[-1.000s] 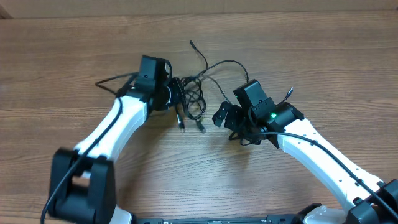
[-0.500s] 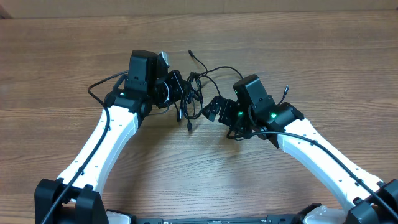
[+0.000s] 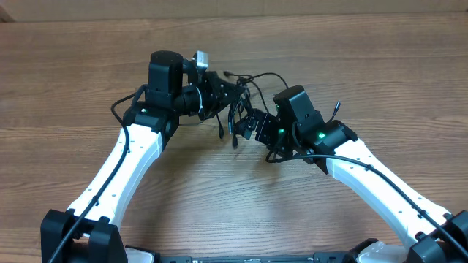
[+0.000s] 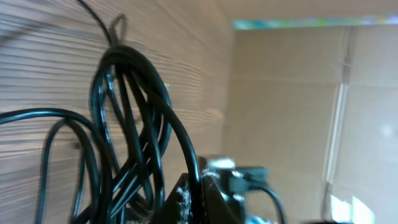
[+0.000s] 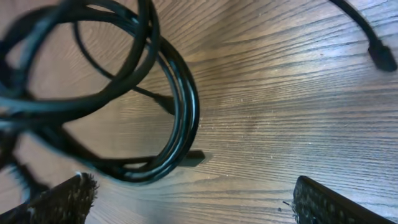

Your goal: Untangle cables

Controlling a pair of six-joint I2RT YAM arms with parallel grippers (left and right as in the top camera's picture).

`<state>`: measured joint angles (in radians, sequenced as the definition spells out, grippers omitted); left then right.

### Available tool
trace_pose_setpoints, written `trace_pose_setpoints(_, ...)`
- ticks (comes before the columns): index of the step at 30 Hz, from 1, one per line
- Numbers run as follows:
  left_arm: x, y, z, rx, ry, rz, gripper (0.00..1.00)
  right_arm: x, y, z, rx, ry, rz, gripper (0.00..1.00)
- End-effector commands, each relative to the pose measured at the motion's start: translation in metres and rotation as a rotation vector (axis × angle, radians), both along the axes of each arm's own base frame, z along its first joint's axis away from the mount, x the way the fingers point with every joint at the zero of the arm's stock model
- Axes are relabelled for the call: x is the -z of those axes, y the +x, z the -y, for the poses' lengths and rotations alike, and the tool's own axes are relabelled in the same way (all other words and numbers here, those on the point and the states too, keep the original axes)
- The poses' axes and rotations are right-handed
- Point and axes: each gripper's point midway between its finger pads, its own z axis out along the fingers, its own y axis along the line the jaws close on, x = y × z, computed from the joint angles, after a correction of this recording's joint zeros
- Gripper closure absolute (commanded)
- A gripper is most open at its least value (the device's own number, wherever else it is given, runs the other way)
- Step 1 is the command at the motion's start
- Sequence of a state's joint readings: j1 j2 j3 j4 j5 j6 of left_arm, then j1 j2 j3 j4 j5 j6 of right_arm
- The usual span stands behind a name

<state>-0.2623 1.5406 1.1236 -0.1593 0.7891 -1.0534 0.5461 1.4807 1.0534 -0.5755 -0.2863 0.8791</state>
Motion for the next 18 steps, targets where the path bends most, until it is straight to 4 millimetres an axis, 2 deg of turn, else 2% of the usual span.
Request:
trace_pose_setpoints(1,-0.033,-0.018,0.016,0.111,-0.128,-0.003,0.96,0.003,0.002,0.002,0.026,-0.017,0.003,0.0)
trace_pose_setpoints(13,-0.079,-0.029,0.028,0.23,-0.286,0.057,0.96,0.005,0.01,0.01,0.08,-0.056,0.026,0.0)
trace_pose_setpoints(18,-0.096,-0.032,0.029,0.262,-0.33,0.091,0.96,-0.001,0.019,0.008,0.094,-0.045,0.072,0.0)
